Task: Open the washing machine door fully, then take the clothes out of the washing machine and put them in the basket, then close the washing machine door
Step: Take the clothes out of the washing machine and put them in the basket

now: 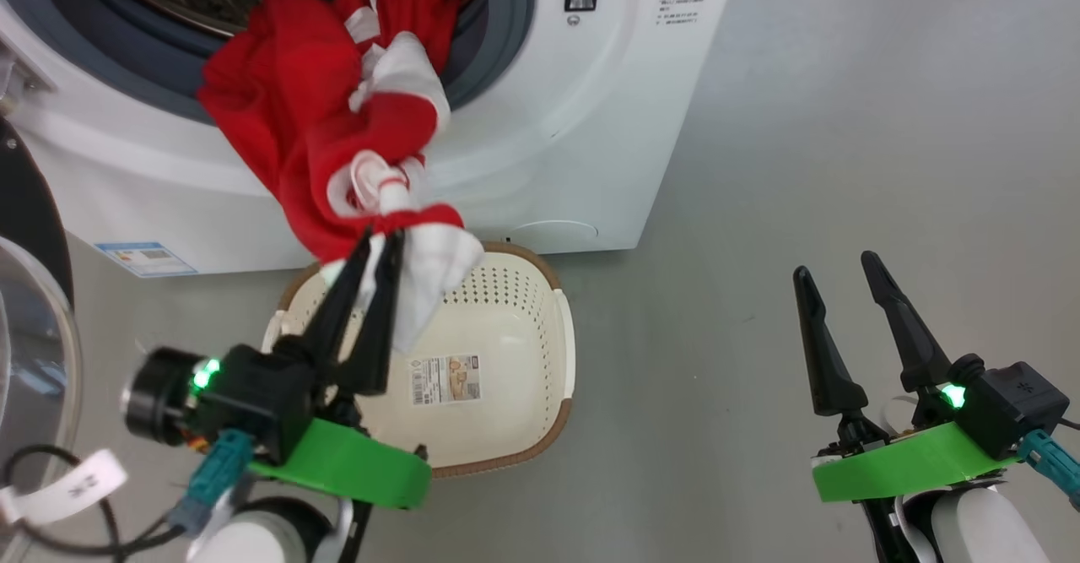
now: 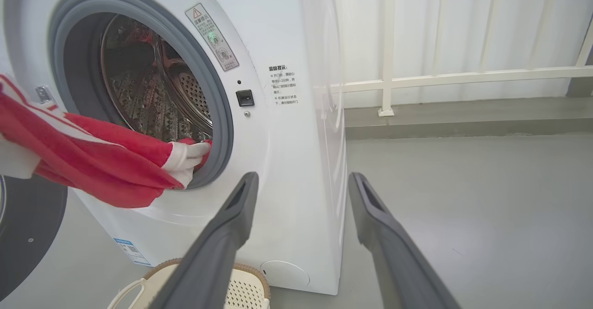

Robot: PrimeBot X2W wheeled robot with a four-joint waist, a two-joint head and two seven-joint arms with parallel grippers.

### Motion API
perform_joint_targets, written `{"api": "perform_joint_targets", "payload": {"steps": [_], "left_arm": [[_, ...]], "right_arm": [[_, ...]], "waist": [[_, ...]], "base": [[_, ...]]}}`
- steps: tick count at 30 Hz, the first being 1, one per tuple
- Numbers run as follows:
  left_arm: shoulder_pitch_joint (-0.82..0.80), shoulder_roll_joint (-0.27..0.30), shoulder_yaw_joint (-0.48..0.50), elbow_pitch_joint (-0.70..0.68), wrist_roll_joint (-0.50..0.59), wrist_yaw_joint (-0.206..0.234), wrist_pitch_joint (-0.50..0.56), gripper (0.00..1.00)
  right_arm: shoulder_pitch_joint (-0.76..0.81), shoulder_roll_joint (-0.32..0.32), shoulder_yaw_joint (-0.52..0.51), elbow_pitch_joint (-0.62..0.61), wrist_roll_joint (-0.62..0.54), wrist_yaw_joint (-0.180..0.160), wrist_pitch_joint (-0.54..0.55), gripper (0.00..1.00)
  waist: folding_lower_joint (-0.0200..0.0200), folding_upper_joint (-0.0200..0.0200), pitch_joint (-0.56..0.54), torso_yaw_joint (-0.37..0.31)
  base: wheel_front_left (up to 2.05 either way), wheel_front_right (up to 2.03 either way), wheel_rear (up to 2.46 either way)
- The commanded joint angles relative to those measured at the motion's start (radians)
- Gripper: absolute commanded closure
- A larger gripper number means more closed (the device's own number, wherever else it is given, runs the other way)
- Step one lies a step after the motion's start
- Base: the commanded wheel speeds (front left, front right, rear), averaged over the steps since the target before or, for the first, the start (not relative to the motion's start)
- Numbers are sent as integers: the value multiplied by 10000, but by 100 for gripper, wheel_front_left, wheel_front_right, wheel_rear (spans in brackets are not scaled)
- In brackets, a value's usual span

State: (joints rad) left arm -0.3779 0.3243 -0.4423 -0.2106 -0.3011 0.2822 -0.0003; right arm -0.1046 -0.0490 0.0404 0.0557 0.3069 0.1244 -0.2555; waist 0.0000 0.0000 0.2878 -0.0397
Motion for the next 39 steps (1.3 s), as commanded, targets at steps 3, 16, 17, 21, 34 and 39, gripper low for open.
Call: {"api": "perform_joint_targets", "payload": {"steps": [3, 16, 17, 21, 34, 39], "left_arm": [[187, -57, 178, 424, -340, -90, -38, 100], [-716, -1274, -141, 5804, -1313, -1298, -1521, 100], [-849, -1344, -159, 6234, -1337, -1388, -1636, 100], [-1597, -1642, -186, 8368, -1448, -1761, -1993, 100], [-3286, -2188, -207, 12355, -1544, -2553, -2535, 100], [-3607, -2268, -167, 13108, -1571, -2676, -2585, 100]], "right_arm": [[-100, -12, 258, -296, -39, 63, -63, 0], [-454, -12, 351, -246, -4, 63, -63, 0], [-469, -12, 365, -258, 2, 63, -63, 0], [-547, -12, 410, -278, 9, 63, -63, 0], [-814, -12, 547, -287, 42, 63, -63, 0], [-910, -12, 620, -296, 31, 63, -63, 0]], "waist": [[0, 0, 228, -112], [0, 0, 833, -450], [0, 0, 882, -477], [0, 0, 1143, -593], [0, 0, 1944, -880], [0, 0, 2230, -970]], "base": [[0, 0, 0], [0, 0, 0], [0, 0, 0], [0, 0, 0], [0, 0, 0], [0, 0, 0]]}}
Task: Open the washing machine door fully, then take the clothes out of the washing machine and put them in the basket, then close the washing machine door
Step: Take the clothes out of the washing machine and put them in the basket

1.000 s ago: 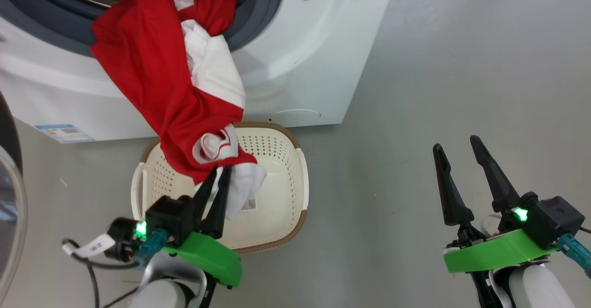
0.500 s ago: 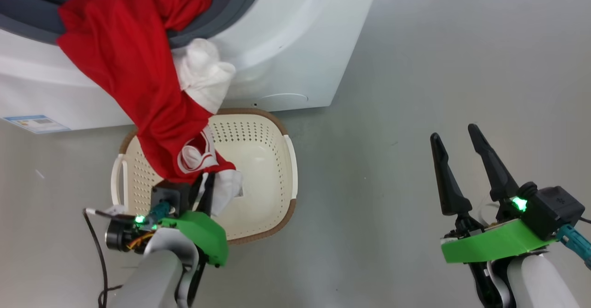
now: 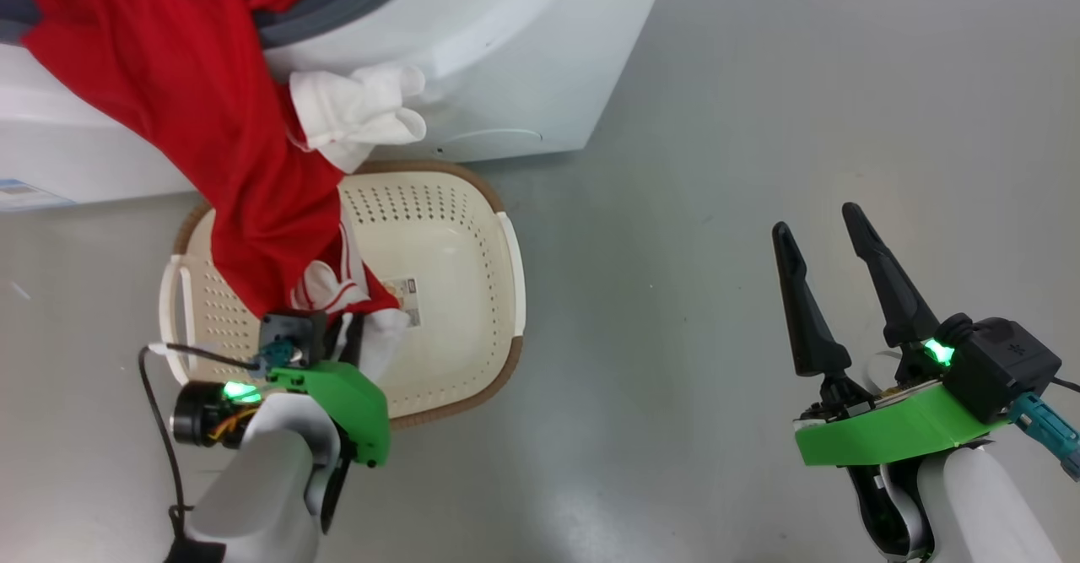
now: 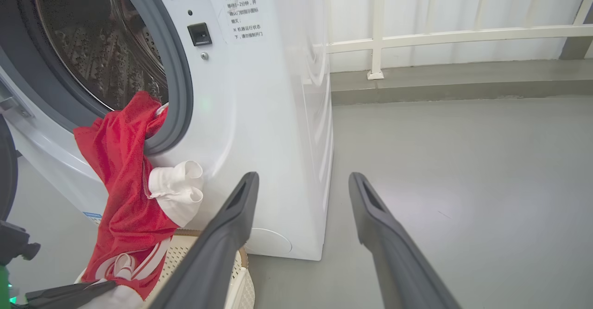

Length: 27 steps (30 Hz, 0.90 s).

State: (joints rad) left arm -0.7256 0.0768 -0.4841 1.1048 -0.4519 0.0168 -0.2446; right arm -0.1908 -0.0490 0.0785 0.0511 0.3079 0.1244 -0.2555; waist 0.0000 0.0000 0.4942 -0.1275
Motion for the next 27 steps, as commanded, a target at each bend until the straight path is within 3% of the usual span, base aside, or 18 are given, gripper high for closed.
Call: {"api": "perform_joint_targets", "payload": {"steps": [1, 17, 18, 19, 20, 21, 27], "left_arm": [[-208, 202, 250, 109, -47, -31, -150, 100], [-891, 364, 570, 1133, 46, 145, -170, 100], [-916, 380, 586, 1178, 50, 186, -170, 67], [-937, 392, 598, 1250, 46, 222, -171, 51], [-963, 400, 603, 1315, 43, 237, -171, 17], [-997, 409, 599, 1379, 45, 251, -171, 0], [-1197, 438, 521, 1605, 68, 225, -171, 0]], "right_arm": [[-71, -12, 257, -245, 12, 63, -63, 0], [-337, -12, 391, -319, 17, 63, -63, 0], [-353, -12, 415, -307, 32, 63, -63, 0], [-373, -12, 440, -287, 41, 63, -63, 0], [-393, -12, 456, -272, 51, 63, -63, 0], [-414, -12, 476, -266, 85, 63, -63, 0], [-524, -12, 583, -222, 255, 63, -63, 0]], "waist": [[0, 0, 237, -118], [0, 0, 1005, -404], [0, 0, 1056, -430], [0, 0, 1106, -456], [0, 0, 1144, -470], [0, 0, 1189, -483], [0, 0, 1349, -501]], "base": [[0, 0, 0], [0, 0, 0], [0, 0, 0], [0, 0, 0], [0, 0, 0], [0, 0, 0], [0, 0, 0]]}}
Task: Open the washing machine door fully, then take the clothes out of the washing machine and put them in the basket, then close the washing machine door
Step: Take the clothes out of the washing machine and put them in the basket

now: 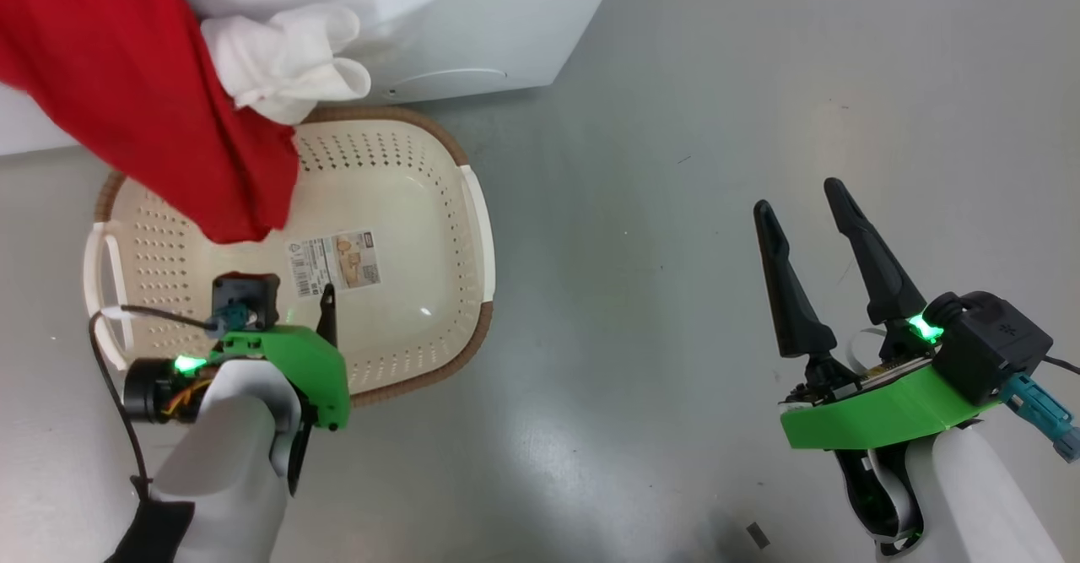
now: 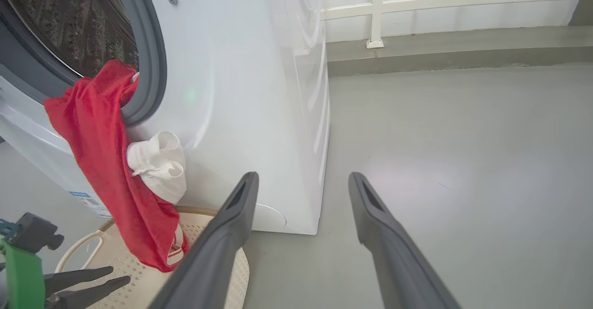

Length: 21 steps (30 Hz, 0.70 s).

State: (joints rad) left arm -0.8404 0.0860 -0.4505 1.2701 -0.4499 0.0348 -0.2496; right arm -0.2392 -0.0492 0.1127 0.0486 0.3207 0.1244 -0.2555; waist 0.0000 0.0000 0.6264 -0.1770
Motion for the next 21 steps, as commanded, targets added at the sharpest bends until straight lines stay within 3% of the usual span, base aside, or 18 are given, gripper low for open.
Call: {"api": "perform_joint_targets", "payload": {"steps": [1, 15, 21], "left_arm": [[-74, 355, 168, -31, 59, 34, -121, 0], [-339, 500, 439, -626, 7, 266, -122, 0], [-85, 667, 811, -1648, 31, 365, -122, 0]], "right_arm": [[-62, -10, 253, -185, 140, 63, -63, 0], [-146, -10, 229, -112, 251, 63, -63, 0], [-128, -10, 176, -136, 172, 63, -63, 0]], "waist": [[0, 0, 40, -2], [0, 0, 52, 199], [0, 0, -24, 326]], "base": [[0, 0, 0], [0, 0, 0], [0, 0, 0]]}}
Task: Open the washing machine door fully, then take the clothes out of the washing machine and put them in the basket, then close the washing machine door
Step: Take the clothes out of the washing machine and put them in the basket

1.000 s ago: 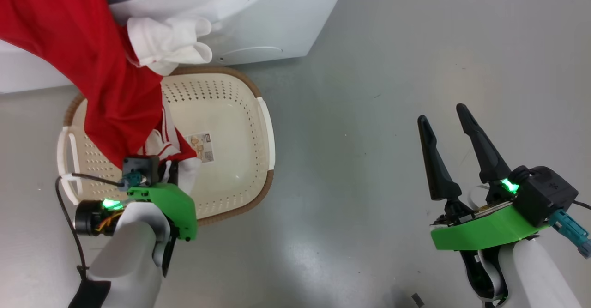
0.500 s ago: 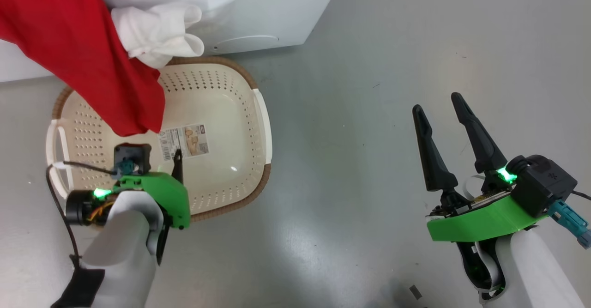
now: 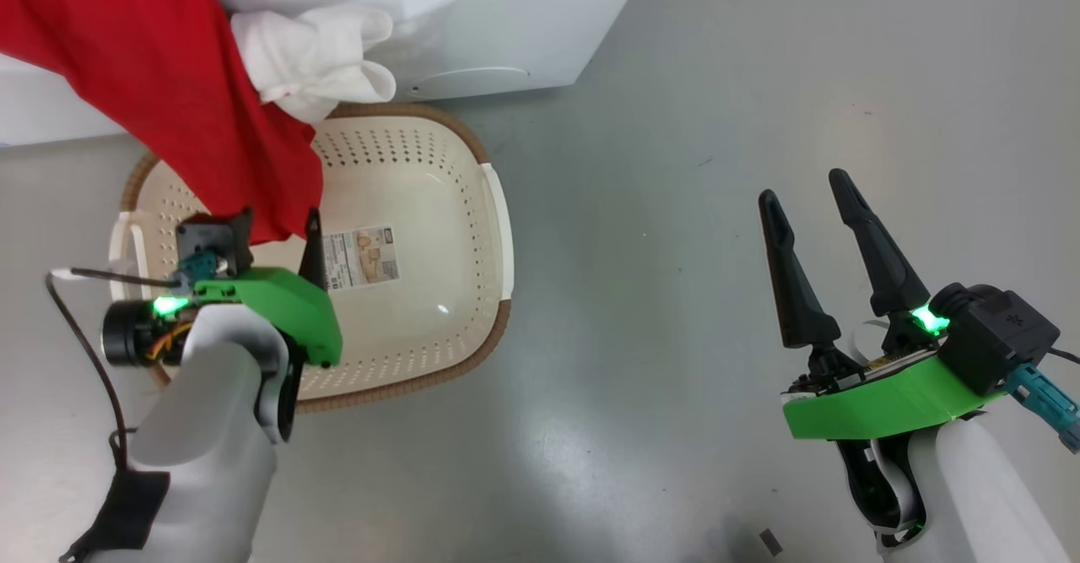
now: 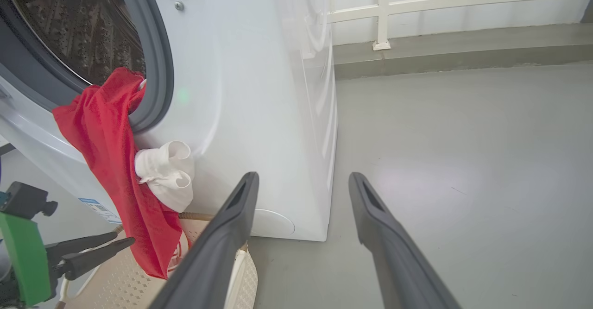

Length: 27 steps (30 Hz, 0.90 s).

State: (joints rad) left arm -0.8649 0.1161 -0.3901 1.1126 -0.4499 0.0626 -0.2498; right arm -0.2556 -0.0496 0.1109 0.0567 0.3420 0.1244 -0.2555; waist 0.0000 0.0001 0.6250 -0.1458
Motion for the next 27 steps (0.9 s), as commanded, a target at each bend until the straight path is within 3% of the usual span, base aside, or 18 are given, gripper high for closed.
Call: {"api": "perform_joint_targets", "payload": {"steps": [1, 15, 27], "left_arm": [[242, 393, 291, -307, 47, 105, -120, 0], [1835, 520, 1738, -3945, 443, 463, -120, 0], [3636, 602, 2193, -7015, 808, 719, -120, 0]], "right_arm": [[42, -6, 181, -220, -51, 63, -63, 0], [181, -6, 84, -240, -102, 63, -63, 0], [362, -6, 27, -268, -144, 63, -63, 0]], "waist": [[0, -1, -25, 38], [0, -1, -254, 399], [0, -1, -446, 579]], "base": [[0, 0, 0], [0, 0, 0], [0, 0, 0]]}}
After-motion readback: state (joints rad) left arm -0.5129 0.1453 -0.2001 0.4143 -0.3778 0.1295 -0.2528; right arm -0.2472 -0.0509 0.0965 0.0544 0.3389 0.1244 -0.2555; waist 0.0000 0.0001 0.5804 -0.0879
